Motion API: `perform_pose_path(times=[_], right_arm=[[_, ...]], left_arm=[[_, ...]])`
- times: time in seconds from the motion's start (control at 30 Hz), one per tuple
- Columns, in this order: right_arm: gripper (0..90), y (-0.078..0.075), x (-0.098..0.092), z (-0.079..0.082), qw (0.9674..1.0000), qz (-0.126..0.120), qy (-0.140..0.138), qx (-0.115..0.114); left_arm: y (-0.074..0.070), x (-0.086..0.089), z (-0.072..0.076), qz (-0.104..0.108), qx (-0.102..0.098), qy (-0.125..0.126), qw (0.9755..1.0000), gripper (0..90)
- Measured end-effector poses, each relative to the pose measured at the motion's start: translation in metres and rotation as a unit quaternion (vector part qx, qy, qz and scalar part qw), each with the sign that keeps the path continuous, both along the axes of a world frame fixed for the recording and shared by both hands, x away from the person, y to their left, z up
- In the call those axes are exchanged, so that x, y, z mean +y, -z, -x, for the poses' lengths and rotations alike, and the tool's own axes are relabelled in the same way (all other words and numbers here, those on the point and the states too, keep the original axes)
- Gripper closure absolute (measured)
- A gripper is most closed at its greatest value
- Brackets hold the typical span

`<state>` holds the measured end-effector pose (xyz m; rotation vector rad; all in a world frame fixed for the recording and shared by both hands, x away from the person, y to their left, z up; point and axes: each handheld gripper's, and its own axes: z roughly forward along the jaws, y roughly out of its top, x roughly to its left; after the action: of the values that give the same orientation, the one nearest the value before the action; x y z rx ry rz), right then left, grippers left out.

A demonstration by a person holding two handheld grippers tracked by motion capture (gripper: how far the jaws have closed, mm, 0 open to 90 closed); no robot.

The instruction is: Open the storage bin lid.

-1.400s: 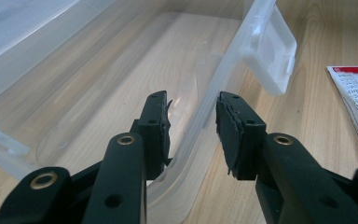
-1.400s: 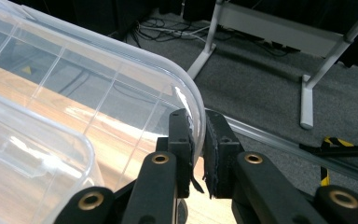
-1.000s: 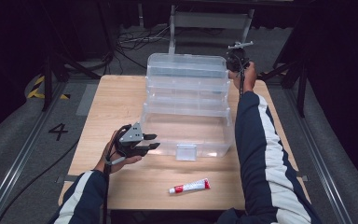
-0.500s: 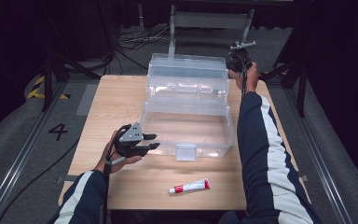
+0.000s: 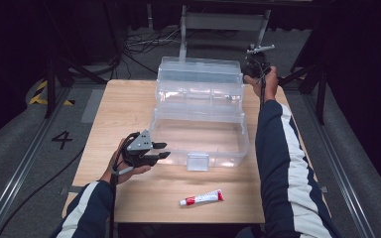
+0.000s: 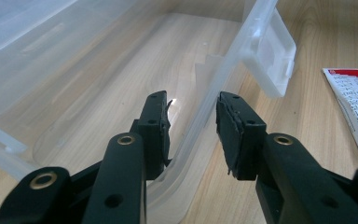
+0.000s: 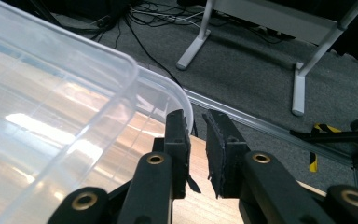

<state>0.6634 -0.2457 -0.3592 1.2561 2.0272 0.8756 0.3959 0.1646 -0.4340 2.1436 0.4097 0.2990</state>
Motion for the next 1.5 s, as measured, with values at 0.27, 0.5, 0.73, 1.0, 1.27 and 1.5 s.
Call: perform_pose_path(times=[0.27,0.5,0.73,1.0,1.27,1.5], right_arm=[[74.4,-0.005,0.001,0.014,0.9999,-0.002,-0.009,-0.007],[73.3,-0.015,-0.002,0.028,0.9995,-0.001,-0.025,-0.020],[71.2,-0.018,-0.003,0.043,0.9991,0.006,-0.037,-0.021],[69.3,-0.020,-0.010,0.062,0.9987,0.011,-0.045,-0.023],[68.2,-0.024,-0.016,0.078,0.9979,0.014,-0.055,-0.031],[65.9,-0.020,-0.021,0.089,0.9975,0.020,-0.062,-0.027]], left_arm=[[0.000,-0.001,0.000,-0.005,-0.003,0.005,1.0000,65.7],[-0.001,-0.001,-0.001,-0.007,-0.003,0.006,1.0000,65.8],[-0.001,-0.002,0.000,-0.008,-0.003,0.004,1.0000,65.9],[-0.001,-0.003,0.000,-0.014,-0.004,0.005,0.9999,65.8],[-0.001,-0.004,0.000,-0.015,-0.004,0.004,0.9999,65.9],[-0.002,-0.004,0.000,-0.018,-0.006,0.004,0.9998,66.0]])
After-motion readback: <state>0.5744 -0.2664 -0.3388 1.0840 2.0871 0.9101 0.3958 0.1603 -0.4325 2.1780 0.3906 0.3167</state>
